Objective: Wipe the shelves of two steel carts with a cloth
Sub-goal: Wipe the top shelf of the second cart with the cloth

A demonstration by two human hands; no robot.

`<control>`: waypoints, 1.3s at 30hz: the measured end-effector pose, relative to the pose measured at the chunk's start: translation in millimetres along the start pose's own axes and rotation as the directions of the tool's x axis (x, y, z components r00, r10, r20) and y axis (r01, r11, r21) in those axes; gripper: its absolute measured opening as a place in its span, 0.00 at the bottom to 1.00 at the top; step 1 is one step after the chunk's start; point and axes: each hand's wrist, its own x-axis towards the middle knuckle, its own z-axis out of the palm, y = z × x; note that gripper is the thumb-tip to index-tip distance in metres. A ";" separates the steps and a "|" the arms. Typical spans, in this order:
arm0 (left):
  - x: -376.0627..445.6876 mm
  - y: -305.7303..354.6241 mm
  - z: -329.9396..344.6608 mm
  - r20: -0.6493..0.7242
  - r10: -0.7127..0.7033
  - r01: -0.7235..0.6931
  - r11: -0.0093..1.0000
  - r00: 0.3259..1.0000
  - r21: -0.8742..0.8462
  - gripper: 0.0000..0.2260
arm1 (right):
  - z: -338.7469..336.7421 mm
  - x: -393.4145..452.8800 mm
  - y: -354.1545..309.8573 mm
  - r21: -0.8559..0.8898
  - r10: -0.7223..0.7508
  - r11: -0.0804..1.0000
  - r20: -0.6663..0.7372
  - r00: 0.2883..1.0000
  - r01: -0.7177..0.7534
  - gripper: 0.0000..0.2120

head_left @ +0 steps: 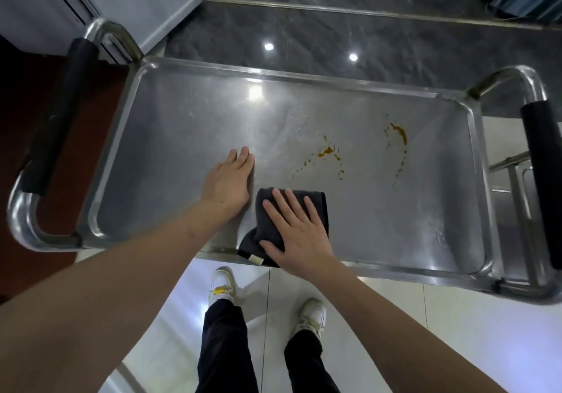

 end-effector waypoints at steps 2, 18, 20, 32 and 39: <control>-1.7 3.8 -5.3 0.053 -0.033 0.031 0.999 0.998 0.024 0.32 | -1.1 7.3 5.1 0.000 0.004 1.000 0.010 1.000 -0.004 0.38; 2.5 -5.2 -18.9 0.102 0.001 -0.011 0.995 0.995 0.096 0.34 | -68.3 244.1 123.9 0.009 0.146 0.989 -0.079 0.986 -0.146 0.37; 3.6 -6.2 -16.9 0.113 0.005 -0.017 0.994 0.994 0.109 0.34 | -67.1 247.4 125.9 0.004 0.133 0.991 -0.096 0.986 -0.133 0.37; 3.3 -2.4 -31.2 0.172 0.005 -0.009 1.000 0.985 0.024 0.34 | -31.6 85.1 55.5 0.020 0.067 0.998 -0.030 0.997 -0.066 0.35; 2.4 6.5 -31.1 0.205 -0.024 0.016 0.999 0.978 0.041 0.33 | 2.6 29.7 -17.5 0.022 0.049 0.999 0.016 0.999 -0.049 0.40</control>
